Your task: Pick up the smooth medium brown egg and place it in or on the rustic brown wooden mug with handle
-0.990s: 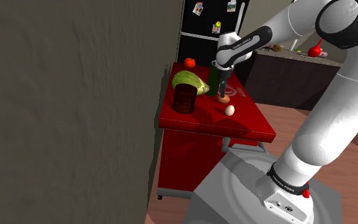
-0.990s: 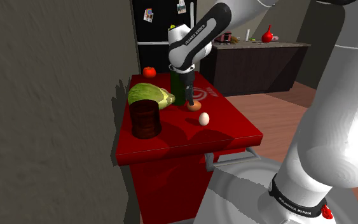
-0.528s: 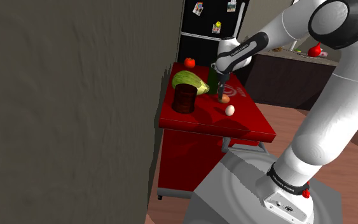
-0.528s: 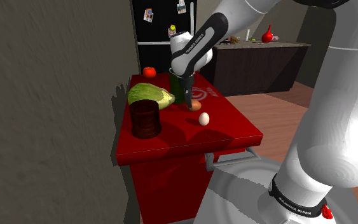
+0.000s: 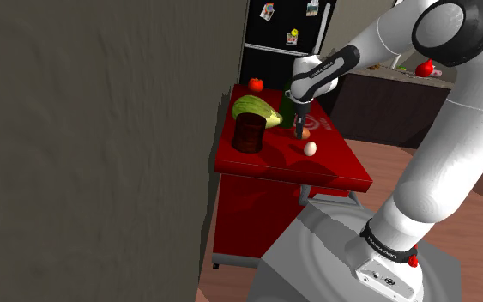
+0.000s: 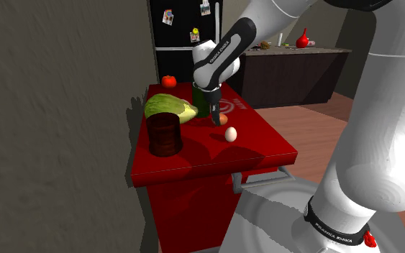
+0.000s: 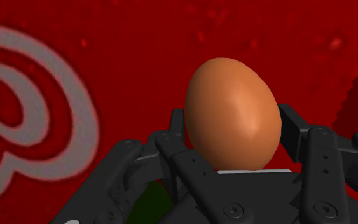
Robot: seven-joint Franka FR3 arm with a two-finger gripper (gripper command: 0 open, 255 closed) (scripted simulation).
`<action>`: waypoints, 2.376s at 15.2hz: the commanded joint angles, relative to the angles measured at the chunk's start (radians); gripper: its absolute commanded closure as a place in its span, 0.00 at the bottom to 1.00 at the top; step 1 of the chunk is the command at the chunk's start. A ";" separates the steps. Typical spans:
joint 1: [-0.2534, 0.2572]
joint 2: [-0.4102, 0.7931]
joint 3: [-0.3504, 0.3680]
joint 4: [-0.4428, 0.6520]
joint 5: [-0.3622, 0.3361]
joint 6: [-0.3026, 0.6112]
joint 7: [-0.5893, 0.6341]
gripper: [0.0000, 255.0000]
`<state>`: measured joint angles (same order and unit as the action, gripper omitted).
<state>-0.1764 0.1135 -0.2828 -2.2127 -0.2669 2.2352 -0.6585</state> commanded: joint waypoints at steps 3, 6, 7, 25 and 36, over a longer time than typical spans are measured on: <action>0.000 0.001 0.000 0.000 0.000 0.000 0.000 1.00; 0.000 0.000 0.000 0.000 0.000 0.000 0.000 1.00; 0.000 0.001 0.000 0.000 0.000 0.000 0.000 1.00; 0.009 -0.115 0.005 0.094 -0.002 -0.206 -0.030 1.00; 0.014 -0.164 0.011 0.190 0.001 -0.348 -0.054 1.00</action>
<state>-0.1630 -0.0444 -0.2727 -2.0320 -0.2659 1.9020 -0.7111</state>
